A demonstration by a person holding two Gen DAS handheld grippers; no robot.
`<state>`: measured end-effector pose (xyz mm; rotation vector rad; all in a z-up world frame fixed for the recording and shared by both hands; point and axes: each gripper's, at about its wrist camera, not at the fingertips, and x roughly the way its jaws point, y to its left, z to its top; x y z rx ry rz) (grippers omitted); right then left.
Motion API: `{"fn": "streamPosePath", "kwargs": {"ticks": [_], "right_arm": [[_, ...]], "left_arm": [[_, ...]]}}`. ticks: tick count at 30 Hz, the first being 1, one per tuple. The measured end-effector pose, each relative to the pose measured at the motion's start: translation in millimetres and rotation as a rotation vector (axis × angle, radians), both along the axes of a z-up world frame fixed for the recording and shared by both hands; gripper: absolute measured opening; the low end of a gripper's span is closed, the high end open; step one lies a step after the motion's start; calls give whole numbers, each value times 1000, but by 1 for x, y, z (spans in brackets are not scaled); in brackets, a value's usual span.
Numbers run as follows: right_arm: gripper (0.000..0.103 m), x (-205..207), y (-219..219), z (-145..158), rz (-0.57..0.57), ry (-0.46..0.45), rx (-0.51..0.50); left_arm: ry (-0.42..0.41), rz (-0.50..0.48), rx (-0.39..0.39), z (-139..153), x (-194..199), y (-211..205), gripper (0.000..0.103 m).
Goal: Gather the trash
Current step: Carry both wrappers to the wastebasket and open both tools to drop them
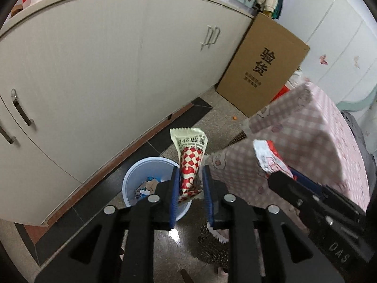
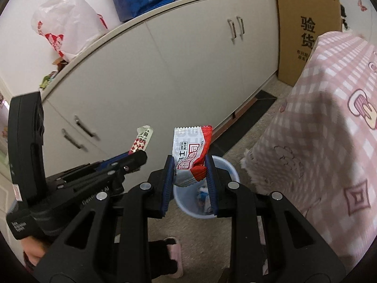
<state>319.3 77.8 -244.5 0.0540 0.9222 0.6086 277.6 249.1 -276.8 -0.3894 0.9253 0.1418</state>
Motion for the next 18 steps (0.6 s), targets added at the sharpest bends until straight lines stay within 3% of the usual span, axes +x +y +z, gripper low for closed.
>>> {"fn": "streamPosePath", "kwargs": {"ticks": [2,5,18], "right_arm": [[26,6,1,-4,-10,6,4],[26,10,3,-10,-15,12,-4],[27,7,18,-25,4,44,-14]], "left_arm": [[12,2,2,-5,8,3,45],[9,27,15,-8,13,6,60],[72,90,56,-24,0,21,74]]}}
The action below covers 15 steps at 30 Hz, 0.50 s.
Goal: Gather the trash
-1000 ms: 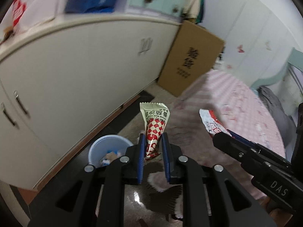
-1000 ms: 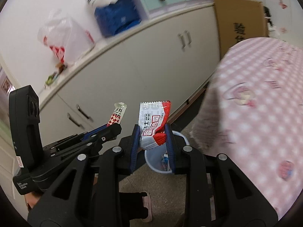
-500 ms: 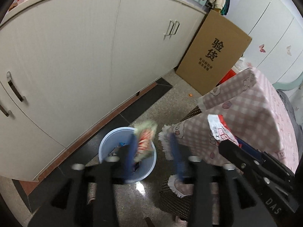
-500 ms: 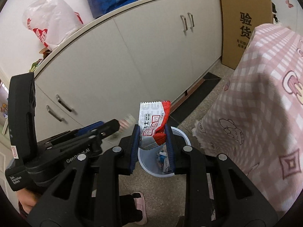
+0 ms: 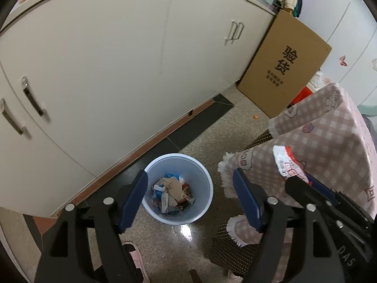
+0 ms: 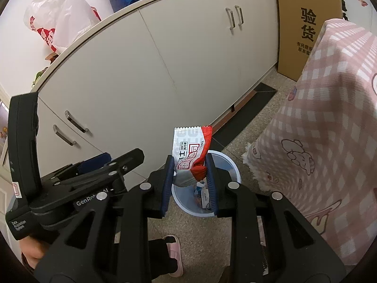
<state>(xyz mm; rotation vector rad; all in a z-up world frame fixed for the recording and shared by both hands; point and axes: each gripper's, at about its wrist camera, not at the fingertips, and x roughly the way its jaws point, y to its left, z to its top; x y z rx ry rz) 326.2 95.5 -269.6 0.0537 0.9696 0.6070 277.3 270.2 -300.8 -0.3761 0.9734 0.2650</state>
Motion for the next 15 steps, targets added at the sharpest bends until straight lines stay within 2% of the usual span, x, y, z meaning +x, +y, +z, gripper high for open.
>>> {"fn": "streamPosePath", "kwargs": {"ticks": [8,10,11,12,13,15], "right_arm": [[27,-1,10,8,18,-38,32],[30,1,16,11,12,-60,45],[33,2,19,12,7,-76,54],[48,3,21,12,8,-89,60],[57,5,24,11,5,-98,60],[58,6,27,11,-1,-109,54]], "left_arm": [[25,61,31,1,-13,12,76],[28,76,39,4,-17,15,76],[28,83,45,5,-18,17,76],[28,90,54,7,-20,19,76],[29,98,67,10,-22,20,77],[34,111,87,14,-24,21,77]]}}
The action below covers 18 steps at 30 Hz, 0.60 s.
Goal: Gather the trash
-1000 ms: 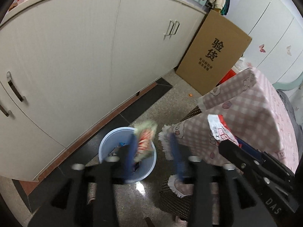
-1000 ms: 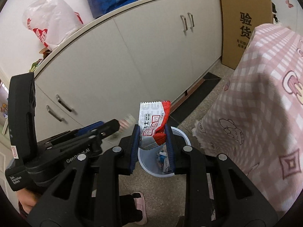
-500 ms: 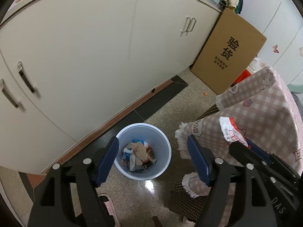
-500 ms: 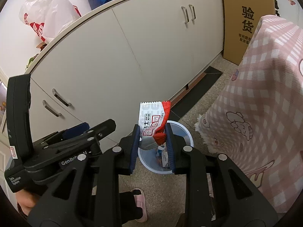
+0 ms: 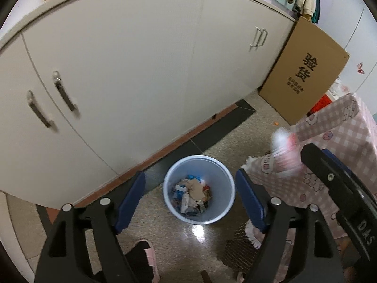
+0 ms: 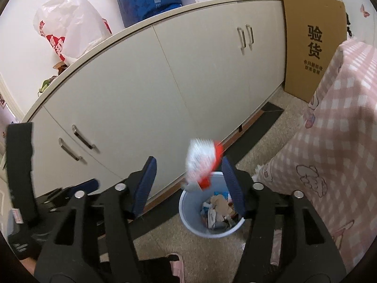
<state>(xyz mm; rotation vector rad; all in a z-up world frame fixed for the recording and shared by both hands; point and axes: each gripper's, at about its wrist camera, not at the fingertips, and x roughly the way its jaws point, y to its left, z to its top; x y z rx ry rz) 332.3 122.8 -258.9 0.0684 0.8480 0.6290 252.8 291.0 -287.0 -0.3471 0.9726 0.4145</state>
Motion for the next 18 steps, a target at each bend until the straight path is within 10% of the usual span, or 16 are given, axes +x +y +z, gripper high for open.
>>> {"fn": "streamPosePath", "kwargs": {"ticks": [18], "right_arm": [[80,-87,-126,107,-207,-207,-20]], "left_arm": [[-237,-103,182,134,-51,-100,86]]}}
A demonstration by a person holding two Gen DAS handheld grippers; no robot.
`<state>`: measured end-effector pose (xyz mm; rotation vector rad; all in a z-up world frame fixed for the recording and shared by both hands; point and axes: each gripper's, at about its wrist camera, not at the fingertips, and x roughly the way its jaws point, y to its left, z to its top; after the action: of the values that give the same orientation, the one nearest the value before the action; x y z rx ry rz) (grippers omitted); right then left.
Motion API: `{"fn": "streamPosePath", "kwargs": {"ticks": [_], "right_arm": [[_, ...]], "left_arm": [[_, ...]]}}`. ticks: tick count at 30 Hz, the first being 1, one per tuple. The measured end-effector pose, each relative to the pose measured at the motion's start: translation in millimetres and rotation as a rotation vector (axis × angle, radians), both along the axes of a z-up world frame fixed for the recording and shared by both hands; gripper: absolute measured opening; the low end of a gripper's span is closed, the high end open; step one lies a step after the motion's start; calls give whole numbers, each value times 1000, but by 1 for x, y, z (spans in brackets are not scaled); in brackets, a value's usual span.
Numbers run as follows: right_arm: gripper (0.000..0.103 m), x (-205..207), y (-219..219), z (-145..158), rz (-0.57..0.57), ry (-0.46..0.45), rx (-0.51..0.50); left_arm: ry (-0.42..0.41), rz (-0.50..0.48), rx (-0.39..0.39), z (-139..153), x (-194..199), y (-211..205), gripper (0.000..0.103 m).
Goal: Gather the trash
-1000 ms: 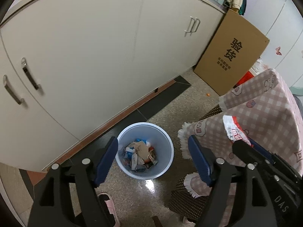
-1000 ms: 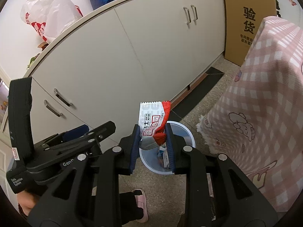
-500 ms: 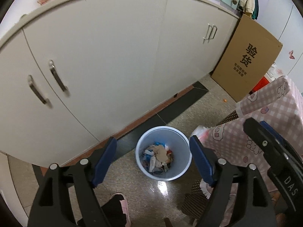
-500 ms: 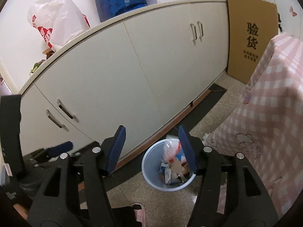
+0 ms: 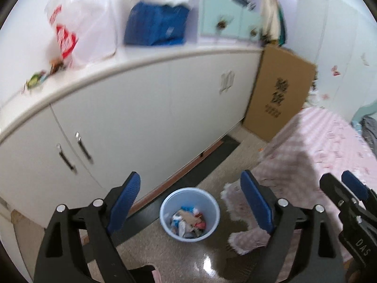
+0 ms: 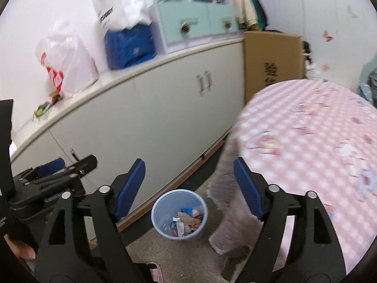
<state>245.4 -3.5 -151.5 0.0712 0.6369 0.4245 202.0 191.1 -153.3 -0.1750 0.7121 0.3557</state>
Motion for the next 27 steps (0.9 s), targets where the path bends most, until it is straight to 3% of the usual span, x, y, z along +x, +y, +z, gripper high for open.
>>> {"fn": "streamPosePath", "kwargs": {"ticks": [13,27], "right_arm": [[93,-115,-123,86,-198,-148,55],[95,-205,-162,138,-282,-308,40]], "left_arm": [[-198,-204,69,99,-77,-124,92],[-360,-294,126,157,-158,-173,95]]}}
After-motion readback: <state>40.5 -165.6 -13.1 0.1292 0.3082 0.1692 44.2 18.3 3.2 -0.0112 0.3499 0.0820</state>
